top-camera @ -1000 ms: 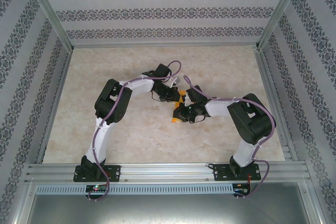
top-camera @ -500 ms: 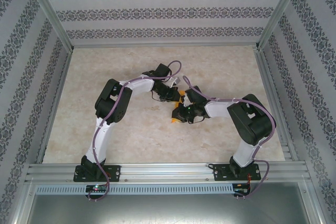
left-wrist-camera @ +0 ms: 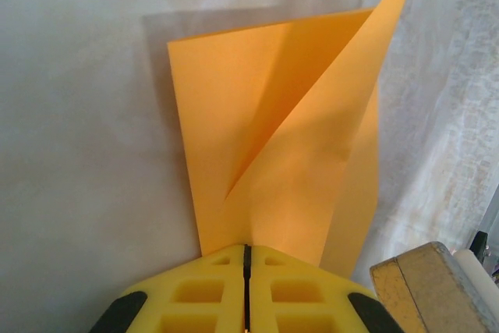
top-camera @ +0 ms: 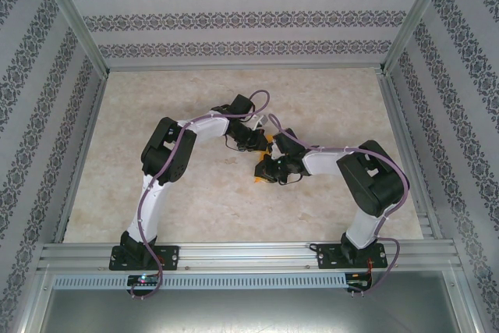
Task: Fold a paper plane with a square sheet of paper (pick it up from the middle)
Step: Fourth fold the wing at the center of the table.
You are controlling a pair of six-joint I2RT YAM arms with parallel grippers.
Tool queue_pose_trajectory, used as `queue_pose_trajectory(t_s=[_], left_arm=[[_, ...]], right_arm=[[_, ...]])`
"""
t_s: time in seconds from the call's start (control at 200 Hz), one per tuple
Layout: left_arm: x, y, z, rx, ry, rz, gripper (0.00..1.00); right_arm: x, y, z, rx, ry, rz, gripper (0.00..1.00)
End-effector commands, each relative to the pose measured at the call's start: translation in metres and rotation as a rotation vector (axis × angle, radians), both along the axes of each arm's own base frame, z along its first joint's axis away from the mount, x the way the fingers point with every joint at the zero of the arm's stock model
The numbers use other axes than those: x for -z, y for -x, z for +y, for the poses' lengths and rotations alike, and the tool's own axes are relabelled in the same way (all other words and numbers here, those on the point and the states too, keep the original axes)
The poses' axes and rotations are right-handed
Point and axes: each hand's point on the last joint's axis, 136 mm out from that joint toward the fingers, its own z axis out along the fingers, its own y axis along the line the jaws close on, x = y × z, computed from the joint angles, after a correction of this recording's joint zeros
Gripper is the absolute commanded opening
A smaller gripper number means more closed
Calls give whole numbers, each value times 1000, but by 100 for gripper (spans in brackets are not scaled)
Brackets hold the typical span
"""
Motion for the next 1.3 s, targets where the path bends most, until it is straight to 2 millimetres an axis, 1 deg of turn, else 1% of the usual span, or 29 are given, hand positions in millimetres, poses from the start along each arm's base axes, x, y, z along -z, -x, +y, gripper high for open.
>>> queue_pose_trajectory(t_s=[0.0,0.125,0.305,0.48,0.575,0.635,0.704,0.774,0.854,0.969,1.034,1.099,1.294], left_arm=[[82,39,33,7,-228,154,9],[82,40,33,7,-228,155,9],[84,41,33,6,-230,157,9],[83,39,34,7,-229,154,9],[84,39,34,9,-233,153,9],[84,40,35,12,-236,152,9],[83,39,35,15,-237,150,9],[83,39,35,16,-238,148,9],[83,38,35,15,-238,145,9],[80,38,34,15,-234,141,9],[80,37,34,15,-234,139,9],[79,37,34,16,-232,138,9],[75,36,33,16,-228,132,9]], right_arm=[[10,20,3,-48,30,55,12],[8,22,8,-60,23,53,13],[7,30,12,-81,20,66,13],[7,36,11,-83,21,77,13],[-4,33,16,-71,-37,65,13],[-18,27,19,-64,-77,39,13],[-33,18,16,-38,-121,9,14],[-45,7,6,-1,-145,-20,15],[-51,-6,-12,47,-143,-46,15],[-50,-25,-43,124,-82,-72,14],[-50,-36,-55,157,-64,-85,14],[-49,-45,-59,167,-64,-91,14],[-38,-68,-60,184,-62,-91,14]])
